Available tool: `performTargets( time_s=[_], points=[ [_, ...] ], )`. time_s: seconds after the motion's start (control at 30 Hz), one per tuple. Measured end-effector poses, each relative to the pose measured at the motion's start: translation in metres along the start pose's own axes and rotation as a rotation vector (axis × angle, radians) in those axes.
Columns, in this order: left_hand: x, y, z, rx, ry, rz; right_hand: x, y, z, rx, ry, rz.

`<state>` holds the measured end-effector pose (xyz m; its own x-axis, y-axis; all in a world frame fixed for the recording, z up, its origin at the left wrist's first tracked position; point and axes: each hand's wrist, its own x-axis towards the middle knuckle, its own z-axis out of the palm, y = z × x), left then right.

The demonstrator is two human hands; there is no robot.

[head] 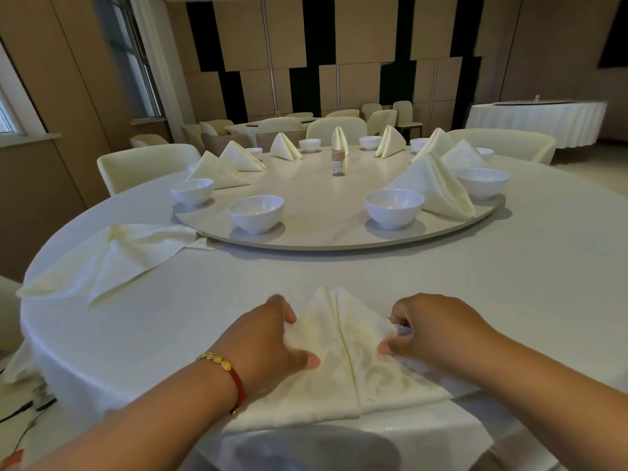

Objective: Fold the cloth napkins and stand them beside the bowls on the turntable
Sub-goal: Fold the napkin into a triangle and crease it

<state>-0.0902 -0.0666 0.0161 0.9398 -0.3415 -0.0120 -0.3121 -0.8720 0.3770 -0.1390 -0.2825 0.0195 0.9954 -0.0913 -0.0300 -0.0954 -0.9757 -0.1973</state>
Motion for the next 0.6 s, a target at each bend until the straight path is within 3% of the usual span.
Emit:
performTargets(
  time_s=[0.13,0.27,0.43,0.6],
  points=[
    [-0.006,-0.004,0.003,0.200,0.115,0.241,-0.003,0.002,-0.001,0.077,-0.008,-0.120],
    [-0.002,-0.007,0.010,0.426,-0.058,0.454,0.004,0.005,-0.007,-0.141,-0.143,-0.335],
    [0.003,-0.013,0.010,0.402,-0.208,0.456,0.020,0.014,-0.008,-0.253,-0.361,-0.399],
    [0.002,-0.006,-0.002,0.330,-0.336,0.432,0.027,0.015,-0.010,-0.308,-0.425,-0.418]
  ],
)
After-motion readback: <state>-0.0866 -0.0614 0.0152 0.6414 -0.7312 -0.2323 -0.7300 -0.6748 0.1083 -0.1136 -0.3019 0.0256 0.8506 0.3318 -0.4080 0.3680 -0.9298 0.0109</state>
